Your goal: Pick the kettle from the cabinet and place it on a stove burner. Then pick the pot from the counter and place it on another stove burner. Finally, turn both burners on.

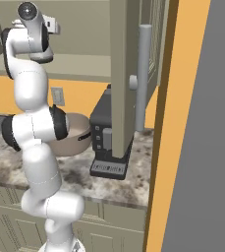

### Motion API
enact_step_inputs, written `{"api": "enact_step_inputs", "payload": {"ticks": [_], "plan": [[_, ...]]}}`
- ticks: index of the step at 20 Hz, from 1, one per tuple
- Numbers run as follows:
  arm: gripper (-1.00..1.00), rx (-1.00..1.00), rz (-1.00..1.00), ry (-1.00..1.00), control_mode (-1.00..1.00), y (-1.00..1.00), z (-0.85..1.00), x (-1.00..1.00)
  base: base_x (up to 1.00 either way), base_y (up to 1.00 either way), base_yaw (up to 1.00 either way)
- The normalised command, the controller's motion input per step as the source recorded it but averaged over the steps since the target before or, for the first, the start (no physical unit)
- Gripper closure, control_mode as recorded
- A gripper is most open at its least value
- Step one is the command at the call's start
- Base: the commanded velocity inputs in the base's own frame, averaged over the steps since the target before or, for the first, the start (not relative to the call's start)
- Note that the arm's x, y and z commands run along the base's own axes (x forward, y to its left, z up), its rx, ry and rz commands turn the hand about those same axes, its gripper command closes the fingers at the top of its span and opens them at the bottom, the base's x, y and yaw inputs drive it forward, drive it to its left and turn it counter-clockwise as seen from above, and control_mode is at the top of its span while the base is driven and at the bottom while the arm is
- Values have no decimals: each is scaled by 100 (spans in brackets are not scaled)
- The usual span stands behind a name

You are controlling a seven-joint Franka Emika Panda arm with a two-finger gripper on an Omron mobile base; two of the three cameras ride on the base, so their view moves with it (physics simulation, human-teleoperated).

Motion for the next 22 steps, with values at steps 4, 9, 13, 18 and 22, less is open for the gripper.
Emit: {"api": "enact_step_inputs", "payload": {"ticks": [4, 9, 13, 18, 22], "plan": [[100, 0, 0, 0, -100, 0, 0, 0, 0, 0, 0], [100, 0, 0, 0, -100, 0, 0, 0, 0, 0, 0], [100, 0, 0, -1, -100, 0, 0, -7, 0, 0, 0], [100, 0, 0, -12, -100, 0, 0, -51, 0, 0, 0], [100, 0, 0, -16, -100, 0, 5, -82, 0, 0, 0]]}}
